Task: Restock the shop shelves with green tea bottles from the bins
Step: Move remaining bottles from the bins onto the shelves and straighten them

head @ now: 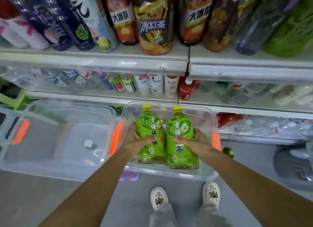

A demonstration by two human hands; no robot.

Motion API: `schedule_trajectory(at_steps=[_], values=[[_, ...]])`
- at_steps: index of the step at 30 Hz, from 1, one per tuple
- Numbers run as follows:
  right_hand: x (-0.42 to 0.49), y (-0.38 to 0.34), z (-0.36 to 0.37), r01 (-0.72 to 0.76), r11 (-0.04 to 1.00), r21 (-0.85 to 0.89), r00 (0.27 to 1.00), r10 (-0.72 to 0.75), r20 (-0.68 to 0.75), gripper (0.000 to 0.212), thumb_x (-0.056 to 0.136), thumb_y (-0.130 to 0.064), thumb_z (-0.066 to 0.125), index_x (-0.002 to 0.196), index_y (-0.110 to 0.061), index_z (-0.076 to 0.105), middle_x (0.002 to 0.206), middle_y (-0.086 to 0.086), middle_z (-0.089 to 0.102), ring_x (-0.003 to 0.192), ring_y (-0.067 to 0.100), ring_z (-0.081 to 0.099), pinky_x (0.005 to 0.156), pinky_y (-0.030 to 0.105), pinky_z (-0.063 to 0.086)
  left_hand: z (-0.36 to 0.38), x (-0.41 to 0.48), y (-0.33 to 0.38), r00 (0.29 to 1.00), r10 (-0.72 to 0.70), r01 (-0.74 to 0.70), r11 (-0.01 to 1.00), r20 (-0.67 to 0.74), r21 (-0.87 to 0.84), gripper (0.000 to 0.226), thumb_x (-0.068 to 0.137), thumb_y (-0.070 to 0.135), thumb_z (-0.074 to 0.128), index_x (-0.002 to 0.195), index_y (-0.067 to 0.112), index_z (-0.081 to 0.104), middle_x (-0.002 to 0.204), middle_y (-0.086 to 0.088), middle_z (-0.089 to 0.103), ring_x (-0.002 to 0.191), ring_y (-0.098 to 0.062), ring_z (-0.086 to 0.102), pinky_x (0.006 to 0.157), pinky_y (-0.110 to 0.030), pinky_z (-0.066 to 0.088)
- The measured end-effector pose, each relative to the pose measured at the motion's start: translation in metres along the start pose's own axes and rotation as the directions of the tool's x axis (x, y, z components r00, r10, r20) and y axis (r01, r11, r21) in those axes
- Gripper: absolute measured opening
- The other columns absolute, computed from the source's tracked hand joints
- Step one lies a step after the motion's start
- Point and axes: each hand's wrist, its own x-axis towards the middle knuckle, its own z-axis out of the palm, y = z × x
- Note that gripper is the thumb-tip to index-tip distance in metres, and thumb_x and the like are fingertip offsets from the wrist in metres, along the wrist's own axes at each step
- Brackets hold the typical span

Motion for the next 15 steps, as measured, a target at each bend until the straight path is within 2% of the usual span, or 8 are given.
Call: schedule_trajectory(at_steps=[1, 2, 4, 5, 8, 11, 13, 15], values=[[-0.012, -0.01, -0.01, 0.003, 0.999, 0.036, 1.0, -0.004, 0.028, 0.07, 0.059, -0.031, 0.094, 0.117, -0.021, 0.057, 0.099, -0.007, 0.074, 0.083, 0.005, 0.073, 0.075, 0.028, 0.06, 0.002, -0.012, 0.011, 1.0, 0.022, -0.021, 0.999, 0.022, -0.049, 0.077, 0.065, 0.013, 0.094, 0.125, 0.026, 0.048, 0.095, 0.008, 0.077, 0.087, -0.011, 0.075, 0.069, -0.022, 0.059], [-0.023, -0.021, -0.02, 0.012, 0.998, 0.065, 0.999, -0.016, 0.05, 0.081, 0.054, -0.033, 0.095, 0.123, -0.019, 0.055, 0.103, -0.004, 0.075, 0.09, 0.012, 0.074, 0.084, 0.036, 0.06, 0.004, -0.023, 0.023, 0.998, 0.042, -0.039, 0.996, 0.035, -0.082, 0.083, 0.059, 0.018, 0.097, 0.128, 0.025, 0.051, 0.1, 0.006, 0.077, 0.09, -0.013, 0.075, 0.073, -0.025, 0.06], [-0.048, -0.044, -0.039, 0.034, 0.994, 0.107, 0.996, -0.042, 0.076, 0.099, 0.042, -0.037, 0.096, 0.13, -0.018, 0.054, 0.112, 0.003, 0.074, 0.102, 0.023, 0.071, 0.097, 0.047, 0.054, 0.009, -0.046, 0.05, 0.995, 0.089, -0.085, 0.992, 0.05, -0.089, 0.098, 0.045, 0.035, 0.097, 0.133, 0.025, 0.054, 0.113, 0.002, 0.074, 0.104, -0.017, 0.072, 0.093, -0.037, 0.057], [-0.059, -0.055, -0.048, 0.046, 0.989, 0.139, 0.995, -0.058, 0.081, 0.104, 0.038, -0.036, 0.096, 0.131, -0.018, 0.054, 0.113, 0.007, 0.074, 0.103, 0.028, 0.071, 0.098, 0.049, 0.053, 0.011, -0.056, 0.064, 0.991, 0.122, -0.116, 0.989, 0.061, -0.09, 0.105, 0.04, 0.042, 0.095, 0.135, 0.025, 0.054, 0.117, 0.002, 0.073, 0.11, -0.019, 0.069, 0.101, -0.041, 0.053], [-0.09, -0.083, -0.069, 0.115, 0.957, 0.267, 0.986, -0.141, 0.083, 0.095, 0.04, -0.031, 0.094, 0.126, -0.014, 0.058, 0.106, 0.012, 0.076, 0.094, 0.031, 0.074, 0.08, 0.047, 0.06, 0.023, -0.084, 0.111, 0.977, 0.186, -0.17, 0.975, 0.102, -0.146, 0.122, 0.035, 0.054, 0.095, 0.144, 0.027, 0.047, 0.13, -0.003, 0.067, 0.12, -0.028, 0.063, 0.107, -0.052, 0.046], [-0.122, -0.111, -0.083, 0.211, 0.909, 0.36, 0.967, -0.247, 0.057, 0.08, 0.047, -0.037, 0.09, 0.118, -0.01, 0.064, 0.098, 0.013, 0.077, 0.085, 0.028, 0.076, 0.064, 0.036, 0.06, 0.037, -0.115, 0.163, 0.961, 0.265, -0.243, 0.947, 0.082, -0.208, 0.12, 0.031, 0.075, 0.089, 0.137, 0.035, 0.05, 0.128, -0.003, 0.068, 0.117, -0.031, 0.064, 0.104, -0.054, 0.049], [-0.141, -0.129, -0.091, 0.285, 0.879, 0.382, 0.95, -0.312, 0.007, 0.082, 0.047, -0.041, 0.092, 0.117, -0.01, 0.065, 0.099, 0.014, 0.077, 0.087, 0.029, 0.075, 0.066, 0.038, 0.061, 0.044, -0.139, 0.196, 0.938, 0.347, -0.337, 0.92, 0.016, -0.202, 0.117, 0.026, 0.084, 0.082, 0.129, 0.036, 0.053, 0.125, 0.0, 0.068, 0.115, -0.028, 0.065, 0.102, -0.052, 0.05], [-0.16, -0.149, -0.103, 0.366, 0.846, 0.388, 0.927, -0.368, -0.07, 0.097, 0.037, -0.048, 0.098, 0.12, -0.012, 0.062, 0.101, 0.013, 0.076, 0.09, 0.032, 0.075, 0.072, 0.044, 0.061, 0.049, -0.164, 0.225, 0.899, 0.438, -0.435, 0.882, -0.027, -0.182, 0.12, 0.035, 0.085, 0.08, 0.139, 0.035, 0.046, 0.13, 0.005, 0.063, 0.122, -0.024, 0.06, 0.105, -0.045, 0.047]])
